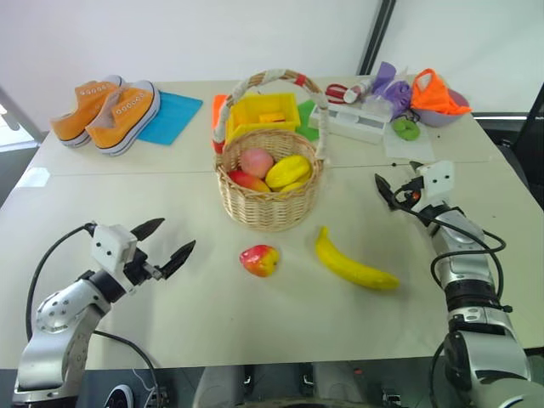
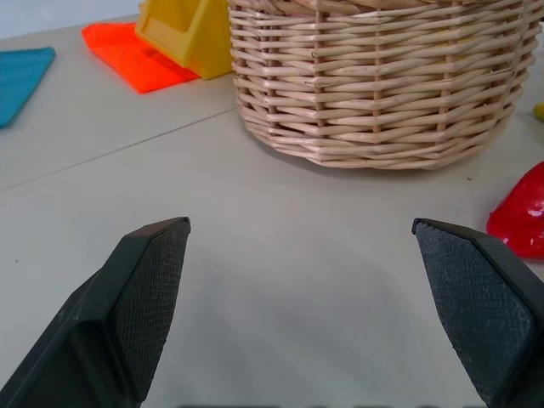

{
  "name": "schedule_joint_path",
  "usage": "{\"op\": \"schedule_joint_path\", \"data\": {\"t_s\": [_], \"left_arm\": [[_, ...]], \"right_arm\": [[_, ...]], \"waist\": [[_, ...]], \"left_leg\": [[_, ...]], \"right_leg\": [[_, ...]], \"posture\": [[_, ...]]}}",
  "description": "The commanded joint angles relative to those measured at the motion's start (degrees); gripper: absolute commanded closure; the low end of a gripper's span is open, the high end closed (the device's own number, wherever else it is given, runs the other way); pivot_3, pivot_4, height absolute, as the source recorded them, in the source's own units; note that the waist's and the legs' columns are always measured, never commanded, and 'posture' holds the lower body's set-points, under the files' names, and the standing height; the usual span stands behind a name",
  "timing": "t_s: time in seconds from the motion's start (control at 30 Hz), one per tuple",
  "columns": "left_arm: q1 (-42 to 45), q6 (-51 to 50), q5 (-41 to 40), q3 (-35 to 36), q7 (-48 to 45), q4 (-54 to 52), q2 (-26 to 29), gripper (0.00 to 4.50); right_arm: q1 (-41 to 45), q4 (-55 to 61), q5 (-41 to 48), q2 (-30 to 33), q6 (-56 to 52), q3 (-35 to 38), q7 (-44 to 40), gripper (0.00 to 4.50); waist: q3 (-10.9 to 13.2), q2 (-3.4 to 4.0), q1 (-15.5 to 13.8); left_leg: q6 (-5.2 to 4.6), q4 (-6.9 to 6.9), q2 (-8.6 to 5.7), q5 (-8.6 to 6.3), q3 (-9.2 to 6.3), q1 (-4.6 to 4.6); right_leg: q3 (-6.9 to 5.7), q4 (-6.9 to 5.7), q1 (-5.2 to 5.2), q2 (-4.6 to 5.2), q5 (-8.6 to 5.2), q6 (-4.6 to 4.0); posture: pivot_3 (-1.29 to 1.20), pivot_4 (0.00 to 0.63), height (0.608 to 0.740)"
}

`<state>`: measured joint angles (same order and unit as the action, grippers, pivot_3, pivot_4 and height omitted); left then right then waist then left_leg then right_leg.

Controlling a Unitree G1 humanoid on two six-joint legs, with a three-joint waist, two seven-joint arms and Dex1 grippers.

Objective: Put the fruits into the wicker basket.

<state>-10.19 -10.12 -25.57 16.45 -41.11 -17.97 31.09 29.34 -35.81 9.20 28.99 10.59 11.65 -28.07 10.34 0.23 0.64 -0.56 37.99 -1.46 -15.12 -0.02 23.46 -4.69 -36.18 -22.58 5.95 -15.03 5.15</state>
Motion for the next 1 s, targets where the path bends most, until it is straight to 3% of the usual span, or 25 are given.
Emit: {"op": "schedule_joint_path", "data": {"t_s": [0.03,0.67,0.77,0.83,1.0], "left_arm": [[0.7,2.4,0.0,0.2,-0.7,0.2,-0.2,0.0],[-0.9,8.1,-1.7,1.4,-7.4,0.9,0.2,0.0],[-1.1,6.8,-4.7,2.4,-8.9,0.0,1.0,0.0],[-1.0,5.3,-6.9,2.0,-10.8,-1.4,2.2,0.0],[0.3,3.8,-5.0,-5.4,-14.3,-4.6,4.3,0.0]], "right_arm": [[0.2,1.8,0.7,0.7,1.0,1.1,-0.1,0.06],[-0.6,4.3,0.9,1.1,0.1,1.0,-0.5,0.06],[-0.9,6.6,4.7,1.5,0.0,2.1,-5.3,0.06],[-2.1,11.8,9.6,3.1,-1.9,2.3,-13.0,0.06],[-11.1,32.6,23.6,11.0,-17.1,-0.8,-33.4,0.06]], "waist": [[0.0,0.0,0.0],[0.0,0.0,0.0],[0.0,0.01,0.0],[0.0,0.05,-0.1],[0.1,0.13,-0.8]], "left_leg": [[0.0,0.0,0.0,0.0,0.0,0.0],[0.0,0.0,0.01,0.0,0.0,0.0],[0.0,0.0,0.01,0.0,0.0,0.0],[0.0,0.0,0.01,0.0,0.0,0.0],[-0.09,0.0,0.01,-0.05,0.0,0.01]], "right_leg": [[0.0,0.0,0.0,0.0,0.0,0.0],[0.0,0.0,-0.01,0.01,0.0,0.0],[0.0,0.01,0.0,0.02,0.0,-0.01],[0.0,0.01,-0.01,0.02,0.0,-0.01],[0.0,0.08,0.04,0.05,0.0,0.0]], "posture": [[0.0,0.15,0.74],[0.0,0.15,0.74],[0.0,0.15,0.74],[0.0,0.15,0.74],[0.0,0.15,0.74]]}}
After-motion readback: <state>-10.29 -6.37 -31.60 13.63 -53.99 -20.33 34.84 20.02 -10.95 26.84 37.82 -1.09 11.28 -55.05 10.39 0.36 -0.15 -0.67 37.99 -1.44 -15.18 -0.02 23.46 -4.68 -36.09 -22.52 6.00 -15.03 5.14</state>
